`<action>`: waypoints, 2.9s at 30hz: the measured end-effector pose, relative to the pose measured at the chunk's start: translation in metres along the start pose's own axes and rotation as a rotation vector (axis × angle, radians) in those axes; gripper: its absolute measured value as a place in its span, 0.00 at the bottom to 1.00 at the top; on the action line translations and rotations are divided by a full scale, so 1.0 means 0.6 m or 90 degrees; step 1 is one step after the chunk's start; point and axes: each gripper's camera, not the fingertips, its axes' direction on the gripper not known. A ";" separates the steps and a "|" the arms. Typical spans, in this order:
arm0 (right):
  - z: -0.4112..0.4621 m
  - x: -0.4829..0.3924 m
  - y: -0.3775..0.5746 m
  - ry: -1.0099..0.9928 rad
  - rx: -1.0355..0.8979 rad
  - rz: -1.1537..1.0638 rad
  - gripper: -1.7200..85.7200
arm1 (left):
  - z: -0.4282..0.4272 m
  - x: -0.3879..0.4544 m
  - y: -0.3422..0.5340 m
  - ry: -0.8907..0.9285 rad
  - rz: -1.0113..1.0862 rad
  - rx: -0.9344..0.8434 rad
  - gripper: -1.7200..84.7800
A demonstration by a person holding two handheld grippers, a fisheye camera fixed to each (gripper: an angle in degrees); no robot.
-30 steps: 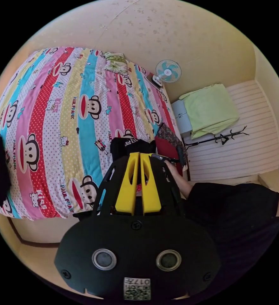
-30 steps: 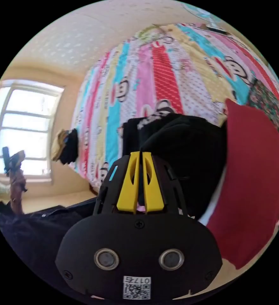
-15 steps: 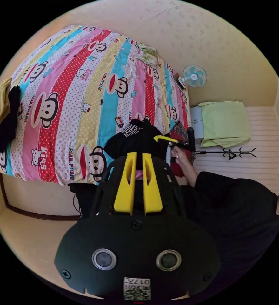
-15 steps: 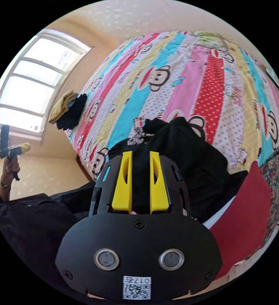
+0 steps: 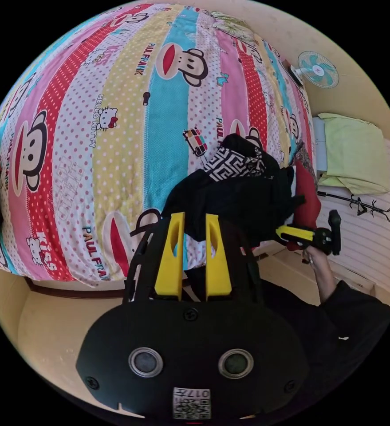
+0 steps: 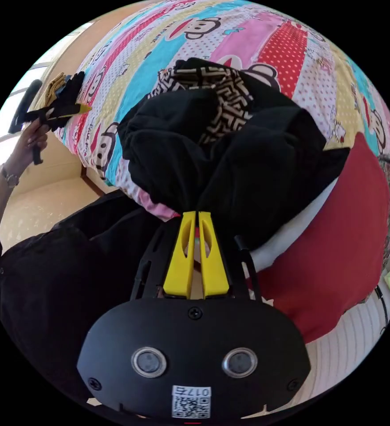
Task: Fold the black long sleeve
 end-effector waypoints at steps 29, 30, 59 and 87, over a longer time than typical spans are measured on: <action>-0.076 -0.141 0.225 0.048 0.292 0.149 0.03 | -0.463 -0.070 0.298 0.927 0.605 0.265 0.01; -0.079 -0.146 0.226 0.050 0.310 0.141 0.03 | -0.502 -0.064 0.319 0.959 0.675 0.284 0.01; -0.063 -0.183 0.076 -0.734 0.528 -0.512 0.06 | -0.901 -0.224 0.879 1.067 0.847 0.515 0.01; -0.322 -0.233 0.300 -0.219 0.733 -0.260 0.05 | -0.937 -0.231 0.715 0.488 0.287 0.747 0.02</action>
